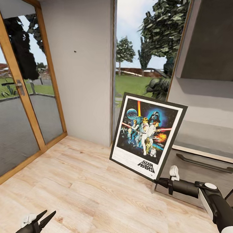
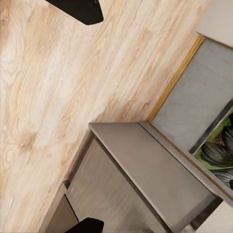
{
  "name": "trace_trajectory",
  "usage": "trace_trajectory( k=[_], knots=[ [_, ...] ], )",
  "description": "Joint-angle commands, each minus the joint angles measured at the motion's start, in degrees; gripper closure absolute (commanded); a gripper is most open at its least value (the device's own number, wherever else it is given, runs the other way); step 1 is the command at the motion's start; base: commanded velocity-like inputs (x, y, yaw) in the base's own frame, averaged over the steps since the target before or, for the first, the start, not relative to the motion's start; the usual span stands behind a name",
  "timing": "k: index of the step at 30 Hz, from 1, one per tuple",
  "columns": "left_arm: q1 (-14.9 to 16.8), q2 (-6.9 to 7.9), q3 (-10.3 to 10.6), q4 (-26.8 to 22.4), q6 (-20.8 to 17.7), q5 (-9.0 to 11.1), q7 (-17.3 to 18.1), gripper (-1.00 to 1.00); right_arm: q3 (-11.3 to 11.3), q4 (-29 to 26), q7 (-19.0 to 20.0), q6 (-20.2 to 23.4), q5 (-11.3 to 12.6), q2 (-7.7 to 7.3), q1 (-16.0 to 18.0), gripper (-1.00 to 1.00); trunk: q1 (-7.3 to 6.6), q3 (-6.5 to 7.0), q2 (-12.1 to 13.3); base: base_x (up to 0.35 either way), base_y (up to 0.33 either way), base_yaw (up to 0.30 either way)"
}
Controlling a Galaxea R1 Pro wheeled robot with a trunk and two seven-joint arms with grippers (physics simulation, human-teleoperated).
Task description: Pick up the poster from the kitchen countertop and hang it on one of the wall nails in the kitchen.
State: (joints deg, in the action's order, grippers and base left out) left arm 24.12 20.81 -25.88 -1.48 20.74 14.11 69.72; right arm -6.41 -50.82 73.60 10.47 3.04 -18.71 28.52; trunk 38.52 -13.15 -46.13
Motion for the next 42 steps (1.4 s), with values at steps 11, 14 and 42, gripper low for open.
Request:
trace_trajectory(
  k=[11, 14, 42],
  knots=[
    [0.05, -0.06, 0.48, 0.07, 0.27, 0.56, 0.14, -1.0, -0.07, 0.01, 0.23, 0.69, 0.3, -0.02, 0.07, 1.0, -2.41, 1.9, 4.36, 0.0, 0.0, 0.0],
    [0.05, -0.06, 0.48, 0.07, 0.27, 0.53, 0.12, -1.0, -0.05, 0.0, 0.23, 0.69, 0.3, -0.01, 0.05, 1.0, -3.07, 2.44, 5.57, 0.0, 0.0, 0.0],
    [0.05, -0.07, 0.48, 0.07, 0.27, 0.5, 0.08, -1.0, -0.09, -0.02, 0.23, 0.6, 0.3, -0.01, 0.04, 1.0, -9.22, 7.46, 16.8, 0.0, 0.0, 0.0]
  ],
)
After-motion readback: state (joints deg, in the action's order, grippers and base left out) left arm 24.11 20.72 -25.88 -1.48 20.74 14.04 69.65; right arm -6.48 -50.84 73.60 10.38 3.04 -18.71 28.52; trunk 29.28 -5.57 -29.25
